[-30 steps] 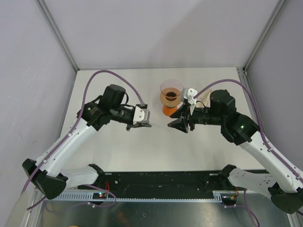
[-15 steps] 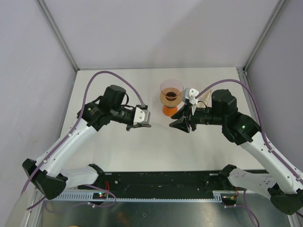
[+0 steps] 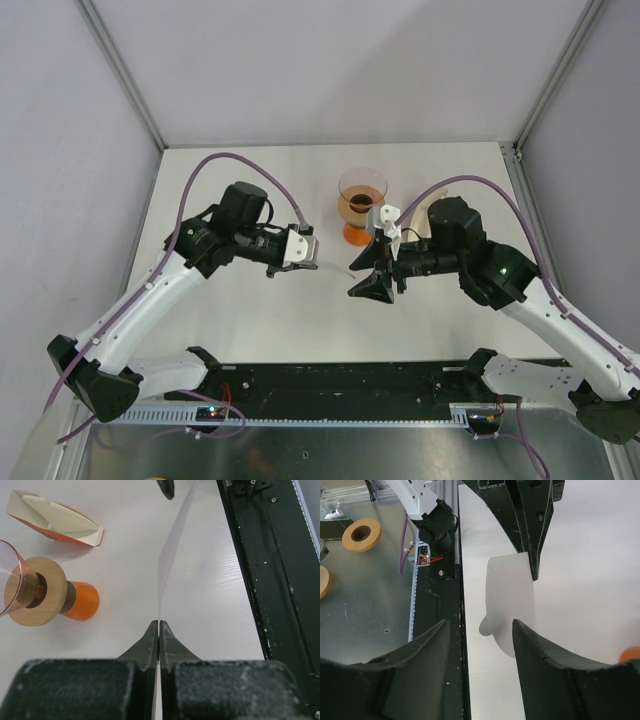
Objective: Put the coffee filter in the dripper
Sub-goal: Pick up the coffee filter from the coffee filter holder.
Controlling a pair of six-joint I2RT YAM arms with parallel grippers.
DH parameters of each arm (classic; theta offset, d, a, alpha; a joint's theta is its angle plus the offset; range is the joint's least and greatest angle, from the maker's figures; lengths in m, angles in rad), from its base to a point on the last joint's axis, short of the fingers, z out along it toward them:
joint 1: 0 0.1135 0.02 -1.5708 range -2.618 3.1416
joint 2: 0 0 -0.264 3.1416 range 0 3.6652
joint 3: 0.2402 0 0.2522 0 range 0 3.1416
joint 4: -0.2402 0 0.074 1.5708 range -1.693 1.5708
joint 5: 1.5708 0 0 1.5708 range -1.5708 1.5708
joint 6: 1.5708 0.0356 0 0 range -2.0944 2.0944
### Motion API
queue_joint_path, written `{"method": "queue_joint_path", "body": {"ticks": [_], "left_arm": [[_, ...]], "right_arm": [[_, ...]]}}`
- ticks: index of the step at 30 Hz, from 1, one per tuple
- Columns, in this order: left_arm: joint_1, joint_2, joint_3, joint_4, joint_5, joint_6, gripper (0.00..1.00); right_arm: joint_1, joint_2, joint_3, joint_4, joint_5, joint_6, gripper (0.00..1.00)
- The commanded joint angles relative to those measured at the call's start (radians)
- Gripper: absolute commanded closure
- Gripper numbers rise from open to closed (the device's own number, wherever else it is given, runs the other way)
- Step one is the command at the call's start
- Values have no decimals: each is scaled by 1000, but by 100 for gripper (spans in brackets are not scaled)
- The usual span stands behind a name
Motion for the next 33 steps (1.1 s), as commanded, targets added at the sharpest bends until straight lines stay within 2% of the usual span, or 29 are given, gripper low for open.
{"method": "queue_joint_path", "body": {"ticks": [1,3,8,10,12,26,28,33], "left_arm": [[-10,-30,-9,-2,5,30,100],[-10,-32,-10,-4,6,30,100],[-9,-36,-12,-7,8,31,100],[-10,-37,-11,-8,9,30,100],[-11,-38,-10,-8,12,31,100],[-10,-28,13,-7,17,10,99],[-11,-25,20,-7,4,-2,89],[-11,-12,65,11,-116,-57,42]], "right_arm": [[19,7,36,17,44,-2,49],[19,8,36,24,47,-4,60],[17,9,36,43,113,9,76],[16,17,36,44,141,16,92],[15,25,36,47,157,24,98],[20,64,36,139,116,90,100],[18,62,36,155,136,113,100],[-32,56,35,170,233,225,100]]}}
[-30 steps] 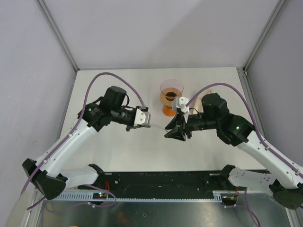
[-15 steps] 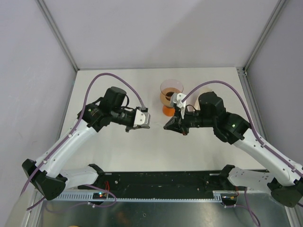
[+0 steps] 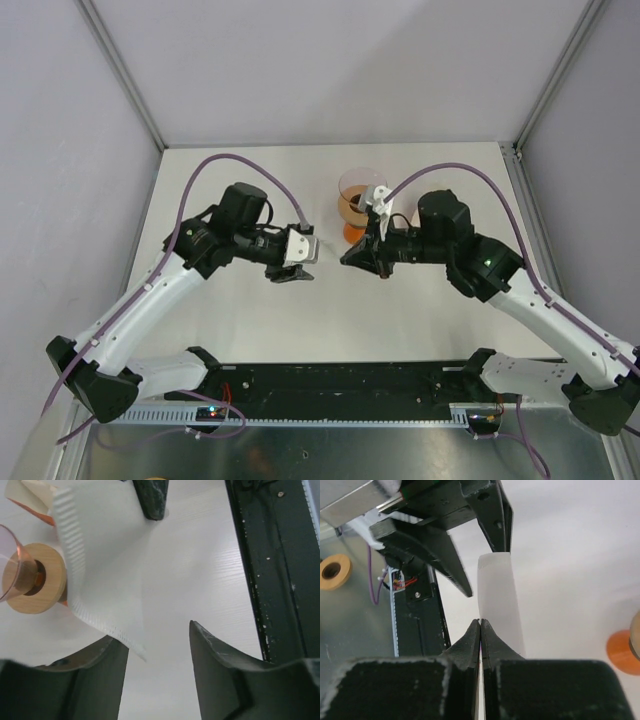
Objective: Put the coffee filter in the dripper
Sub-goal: Pick up the coffee filter from the coffee filter holder.
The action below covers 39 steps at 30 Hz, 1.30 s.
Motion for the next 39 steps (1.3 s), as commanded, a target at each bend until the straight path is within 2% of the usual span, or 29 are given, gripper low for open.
{"method": "queue_joint_path", "body": {"ticks": [1,5,8,14,17,20,23,26,34,39], "left_arm": [[-8,-5,77,38,-126,-65,35],[-8,-7,101,81,-242,-118,8],[-7,-10,110,126,-330,-164,1],[-7,-16,142,175,-473,-231,0],[-7,-30,170,176,-445,-259,0],[-12,-29,218,180,-391,-308,0],[-45,-18,266,191,-399,-338,0],[-105,-8,291,223,-505,-335,0],[-404,22,214,352,-1008,-182,0],[-462,16,174,460,-1136,-150,1]], "right_arm": [[-54,-12,35,57,95,135,100],[-127,-10,34,55,163,289,100],[-165,-27,14,109,193,444,100],[-177,-91,-32,280,276,673,100],[-170,-120,-65,364,375,799,100],[-167,-148,-127,519,461,948,100],[-159,-157,-157,591,564,1083,100],[-145,-155,-164,608,665,1188,100],[-116,-125,-165,614,775,1333,100],[-104,-102,-165,628,751,1356,100]]}}
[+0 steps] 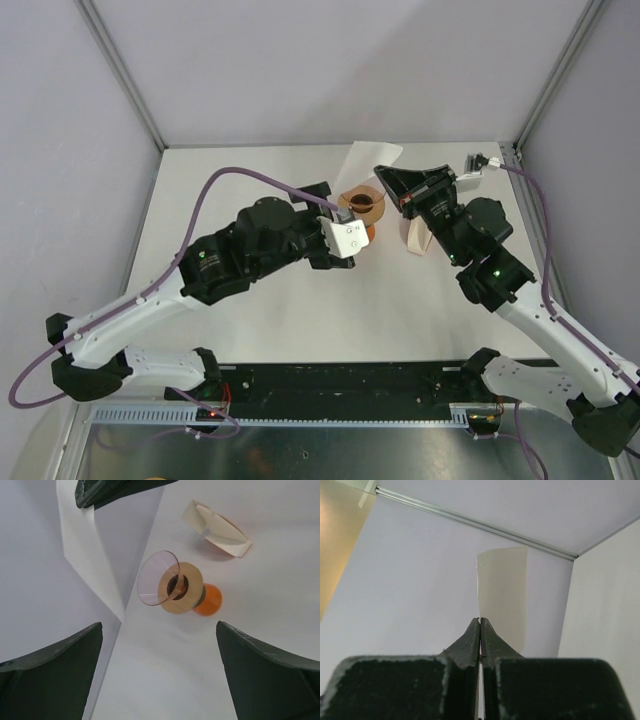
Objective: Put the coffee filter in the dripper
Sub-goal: Pick up the coffee filter from the coffee filter holder.
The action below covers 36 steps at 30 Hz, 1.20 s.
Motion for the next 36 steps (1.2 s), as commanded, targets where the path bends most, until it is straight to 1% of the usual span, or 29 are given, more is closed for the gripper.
{"method": "queue_joint_path", "body": {"ticks": [1,2,4,6,7,9,12,14,15,16,17,18,20,22,23,28,30,33,36], "left_arm": [[-25,-2,-22,143,-208,58,2],[-30,3,-27,160,-220,66,4],[-37,17,-42,199,-255,93,11],[-41,31,-62,247,-301,130,23],[-41,37,-71,271,-318,149,32],[-42,44,-86,299,-331,166,45],[-42,49,-96,314,-328,166,57],[-42,52,-97,321,-331,168,67],[-42,55,-96,322,-333,168,76],[-42,57,-95,323,-336,170,86],[-42,58,-96,324,-339,170,93],[-42,57,-97,324,-342,170,96],[-42,48,-103,323,-340,163,99],[-41,31,-110,321,-324,136,100],[-41,23,-114,317,-313,116,100],[-22,-29,-108,239,-179,-13,100],[-1,-42,-103,210,-116,-59,100],[45,-62,-100,178,-17,-110,100],[85,-85,-101,141,77,-144,100]], "right_arm": [[17,19,3,58,29,67,100],[20,25,2,62,19,71,100],[28,37,2,69,2,81,100],[38,44,1,69,-8,86,100],[42,45,1,67,-10,88,100],[48,44,1,60,-11,89,100],[53,37,2,59,-14,86,100],[56,36,3,59,-18,85,100],[57,35,2,60,-20,85,100],[58,35,2,60,-23,86,100],[59,36,2,59,-26,85,100],[59,36,2,60,-31,83,100],[54,36,2,67,-49,61,100],[44,37,1,81,-86,26,100],[36,37,2,83,-108,10,98],[12,21,2,54,-154,-101,69],[9,14,2,45,-176,-166,59],[3,-3,2,16,-213,-268,47],[-9,-34,2,-24,-281,-492,39]]}}
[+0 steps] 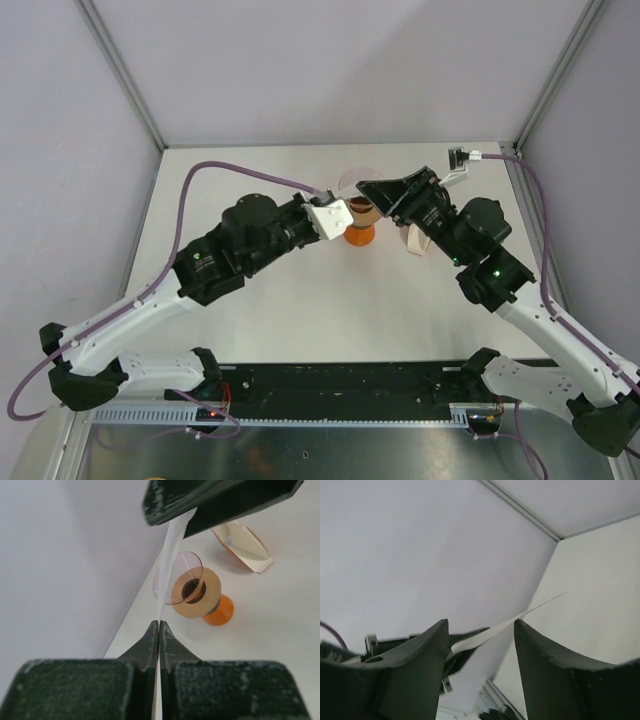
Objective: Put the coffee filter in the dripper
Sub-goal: Pick up the coffee filter from the coffee filter holder.
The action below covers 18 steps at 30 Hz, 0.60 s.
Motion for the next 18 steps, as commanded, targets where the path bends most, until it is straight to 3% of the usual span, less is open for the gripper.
{"method": "queue_joint_path", "body": {"ticks": [1,5,10,18], "left_arm": [[56,-55,11,-59,191,-106,100],[81,-89,8,-117,305,-129,100],[105,-116,15,-214,502,-123,100],[114,-139,43,-352,738,-74,100]], "right_arm": [[-16,-75,4,-41,-115,-364,36],[-28,-151,4,-146,-245,-694,26],[-39,-215,3,-304,-522,-1028,20],[-41,-224,4,-376,-667,-1225,21]]}}
